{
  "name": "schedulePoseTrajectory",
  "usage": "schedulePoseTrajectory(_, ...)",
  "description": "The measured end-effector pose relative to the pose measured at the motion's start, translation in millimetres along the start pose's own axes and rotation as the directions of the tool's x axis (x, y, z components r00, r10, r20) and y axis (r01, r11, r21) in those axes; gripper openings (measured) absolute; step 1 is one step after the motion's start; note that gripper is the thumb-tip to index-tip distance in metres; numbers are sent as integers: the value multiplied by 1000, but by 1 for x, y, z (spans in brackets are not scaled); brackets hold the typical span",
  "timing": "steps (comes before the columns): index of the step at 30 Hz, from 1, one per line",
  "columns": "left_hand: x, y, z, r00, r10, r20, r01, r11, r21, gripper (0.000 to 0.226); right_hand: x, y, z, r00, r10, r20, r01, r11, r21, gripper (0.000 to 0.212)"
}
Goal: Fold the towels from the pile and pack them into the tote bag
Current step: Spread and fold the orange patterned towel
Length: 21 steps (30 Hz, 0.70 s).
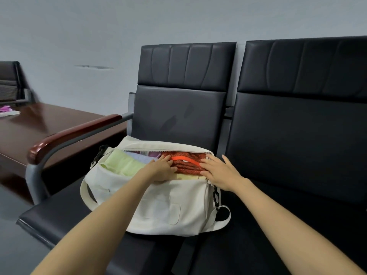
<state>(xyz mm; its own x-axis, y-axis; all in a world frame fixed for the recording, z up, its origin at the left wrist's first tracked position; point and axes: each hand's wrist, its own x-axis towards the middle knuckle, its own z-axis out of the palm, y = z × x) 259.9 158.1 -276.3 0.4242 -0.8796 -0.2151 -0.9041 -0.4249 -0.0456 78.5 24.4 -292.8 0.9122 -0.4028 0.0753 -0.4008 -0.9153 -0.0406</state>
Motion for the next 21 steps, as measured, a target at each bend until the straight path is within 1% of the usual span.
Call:
schedulePoseTrajectory(2,-14,7,-1,997,-50,-59,42,990,-132,43,-19,0,-8,999,-50,-18,51,998,46,42)
schedulePoseTrajectory(3,-23,13,-1,994,-52,-98,34,983,-180,41,-31,1,-13,998,-58,-19,59,997,58,40)
schedulePoseTrajectory(5,-40,34,0,992,-25,-126,-8,967,-255,41,-60,6,-21,999,-27,-19,28,996,81,37)
schedulePoseTrajectory(6,-48,49,1,991,-12,-134,-28,955,-294,42,-77,10,-24,1000,11,-24,-9,995,96,36)
schedulePoseTrajectory(8,-57,84,5,986,30,-165,-86,936,-343,40,-115,26,-29,990,134,-37,-127,981,150,36)
schedulePoseTrajectory(10,-63,129,4,979,86,-183,-146,926,-349,38,-160,49,-30,956,285,-74,-262,939,222,37)
schedulePoseTrajectory(13,-70,207,2,959,219,-180,-271,895,-355,49,-235,87,-25,861,499,-97,-457,843,283,36)
schedulePoseTrajectory(16,-76,292,3,906,381,-182,-422,795,-435,52,-312,123,-18,738,663,-127,-608,735,300,35)
schedulePoseTrajectory(19,-85,371,13,860,487,-152,-489,700,-521,50,-374,151,-20,588,802,-101,-741,584,331,34)
schedulePoseTrajectory(21,-89,417,23,829,542,-140,-520,653,-550,51,-405,167,-25,510,856,-79,-789,503,353,32)
